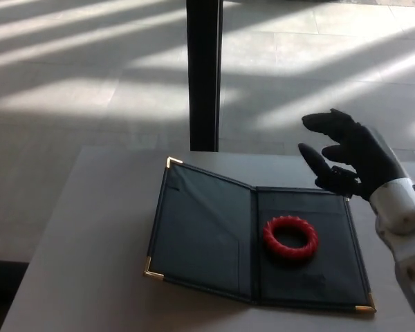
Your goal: There is a diary kept infront of the robot and the robot uses its right hand to grab its cover and puses it to the left to open it.
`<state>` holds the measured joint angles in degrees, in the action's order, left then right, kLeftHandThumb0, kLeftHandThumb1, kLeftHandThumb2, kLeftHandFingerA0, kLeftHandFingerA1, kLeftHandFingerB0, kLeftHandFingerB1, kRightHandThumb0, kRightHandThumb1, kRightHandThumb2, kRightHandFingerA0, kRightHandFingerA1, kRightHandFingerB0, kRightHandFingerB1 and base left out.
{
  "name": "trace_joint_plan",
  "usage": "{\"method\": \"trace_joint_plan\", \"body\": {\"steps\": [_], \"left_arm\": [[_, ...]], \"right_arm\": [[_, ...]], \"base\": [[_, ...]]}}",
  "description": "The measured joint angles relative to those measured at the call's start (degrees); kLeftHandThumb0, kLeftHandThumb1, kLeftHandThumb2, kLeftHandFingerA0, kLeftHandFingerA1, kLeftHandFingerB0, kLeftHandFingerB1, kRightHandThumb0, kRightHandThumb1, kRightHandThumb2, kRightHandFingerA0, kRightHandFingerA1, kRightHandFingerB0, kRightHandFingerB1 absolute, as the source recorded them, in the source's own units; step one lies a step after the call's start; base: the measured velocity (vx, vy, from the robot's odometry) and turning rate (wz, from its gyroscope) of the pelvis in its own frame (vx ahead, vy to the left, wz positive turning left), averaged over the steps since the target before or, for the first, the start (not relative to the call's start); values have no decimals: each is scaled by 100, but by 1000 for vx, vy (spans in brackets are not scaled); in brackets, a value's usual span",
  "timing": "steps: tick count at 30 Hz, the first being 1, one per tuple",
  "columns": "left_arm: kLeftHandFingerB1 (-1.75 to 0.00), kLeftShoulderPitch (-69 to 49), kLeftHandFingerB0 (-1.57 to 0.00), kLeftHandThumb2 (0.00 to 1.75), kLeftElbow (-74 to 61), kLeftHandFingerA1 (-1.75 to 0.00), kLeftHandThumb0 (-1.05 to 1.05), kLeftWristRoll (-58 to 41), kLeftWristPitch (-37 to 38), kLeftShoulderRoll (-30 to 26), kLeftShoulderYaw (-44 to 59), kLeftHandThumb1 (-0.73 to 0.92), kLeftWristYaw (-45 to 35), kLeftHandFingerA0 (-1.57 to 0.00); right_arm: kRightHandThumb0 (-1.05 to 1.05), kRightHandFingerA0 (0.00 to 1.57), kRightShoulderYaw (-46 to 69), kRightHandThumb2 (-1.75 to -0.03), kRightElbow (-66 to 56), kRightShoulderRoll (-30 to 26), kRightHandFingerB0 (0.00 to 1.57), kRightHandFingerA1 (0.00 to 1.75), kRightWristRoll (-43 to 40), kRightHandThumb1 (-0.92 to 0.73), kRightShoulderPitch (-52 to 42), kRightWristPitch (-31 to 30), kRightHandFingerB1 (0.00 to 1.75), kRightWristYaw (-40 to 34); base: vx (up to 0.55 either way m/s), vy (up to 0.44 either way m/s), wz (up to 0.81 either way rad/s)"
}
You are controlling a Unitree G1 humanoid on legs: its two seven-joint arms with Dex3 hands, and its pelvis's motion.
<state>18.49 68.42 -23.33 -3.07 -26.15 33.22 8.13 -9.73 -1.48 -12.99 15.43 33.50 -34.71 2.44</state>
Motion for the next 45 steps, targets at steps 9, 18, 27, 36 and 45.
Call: {"method": "trace_joint_plan", "body": {"steps": [9,18,27,36,45], "left_arm": [[-95,-18,0,169,0,-125,-105,-8,0,0,3,86,-1,-42],[-86,-43,0,156,0,-114,-88,-10,0,1,4,74,-2,-38],[-88,-85,0,161,0,-124,-92,-14,0,2,11,80,-4,-51],[-102,-124,-9,172,0,-140,-105,-24,0,2,36,90,-3,-65],[-94,-206,0,169,1,-136,-103,-39,0,14,130,88,-3,-62]], "right_arm": [[-87,63,1405,-63,-15,-522,58,74,-388,-79,-501,-9,66,142],[-89,68,2965,-65,2,-855,56,88,-777,-78,-1326,14,82,230],[-91,61,4537,-68,117,-874,47,104,-1171,-92,-2189,95,105,244],[-83,62,6245,-122,721,-694,41,107,-1649,-75,-3123,473,89,209],[-89,58,7660,-73,1505,-42,46,123,-2204,-92,-3663,1071,106,71]], "base": [[0,0,0],[0,0,0],[0,0,0],[0,0,0],[0,0,0]]}}
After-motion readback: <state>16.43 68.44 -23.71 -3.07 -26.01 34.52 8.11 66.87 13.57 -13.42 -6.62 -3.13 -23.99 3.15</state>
